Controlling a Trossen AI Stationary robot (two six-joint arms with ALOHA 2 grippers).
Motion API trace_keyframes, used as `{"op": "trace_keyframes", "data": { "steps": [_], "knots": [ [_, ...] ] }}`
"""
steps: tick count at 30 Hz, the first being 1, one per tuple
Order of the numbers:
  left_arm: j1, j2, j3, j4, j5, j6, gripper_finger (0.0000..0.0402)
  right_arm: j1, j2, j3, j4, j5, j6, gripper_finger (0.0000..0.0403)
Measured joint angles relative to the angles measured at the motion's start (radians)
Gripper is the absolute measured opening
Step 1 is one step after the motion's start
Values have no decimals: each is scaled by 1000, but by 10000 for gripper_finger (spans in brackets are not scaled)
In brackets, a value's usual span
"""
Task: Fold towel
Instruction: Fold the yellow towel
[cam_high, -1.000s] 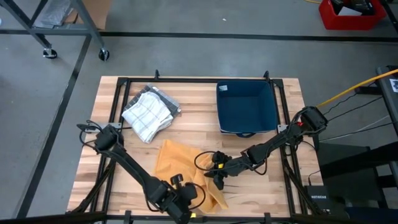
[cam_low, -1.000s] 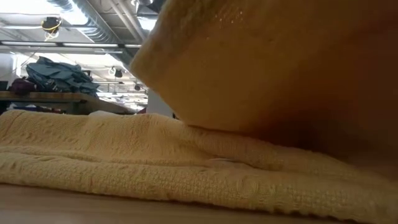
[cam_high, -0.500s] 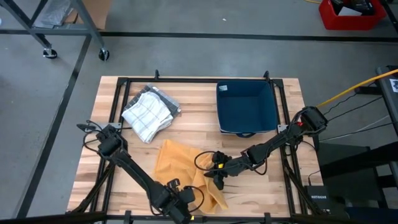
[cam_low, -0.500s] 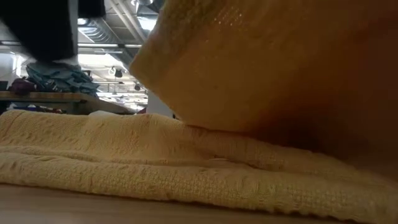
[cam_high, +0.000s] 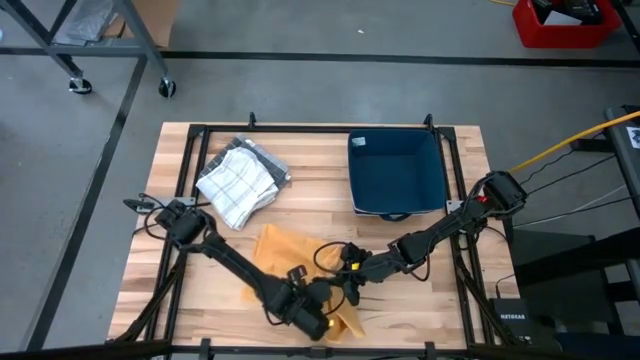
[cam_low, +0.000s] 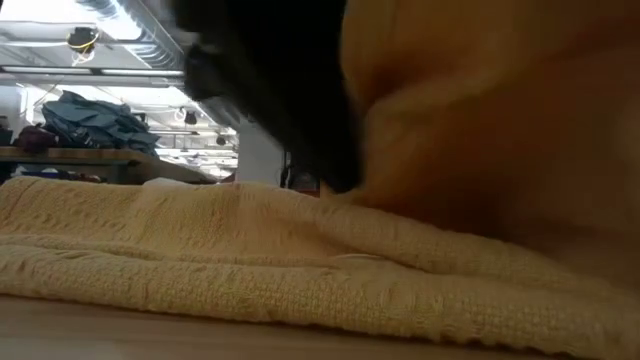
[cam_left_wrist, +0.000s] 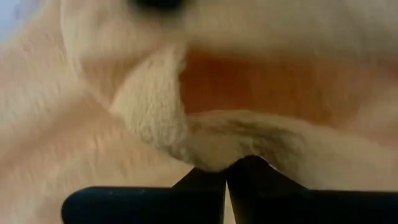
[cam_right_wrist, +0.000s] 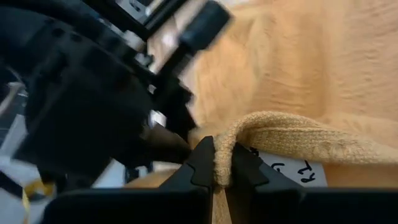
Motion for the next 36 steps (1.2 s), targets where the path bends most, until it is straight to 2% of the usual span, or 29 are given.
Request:
{"op": "trace_keyframes", "data": {
  "steps": [7, 12, 19, 28, 32, 36],
  "knots": [
    [43, -3, 0, 60, -20, 51, 0, -1, 0, 0, 54, 25, 0, 23],
    [45, -51, 0, 35, -101, 84, 0, -8, 0, 0, 111, 81, 0, 23],
    [51, -123, 0, -97, -126, 94, 0, -78, -1, 65, 136, 78, -58, 23],
    [42, -214, 1, -331, -165, -16, 0, -159, 0, 245, 37, 43, -195, 24],
    [36, -252, 1, -395, -177, -57, 0, -186, 44, 308, 26, -1, -209, 24],
    [26, -266, 0, -469, -140, -79, 0, -192, 131, 391, 28, -25, -214, 24]
  ]
}}
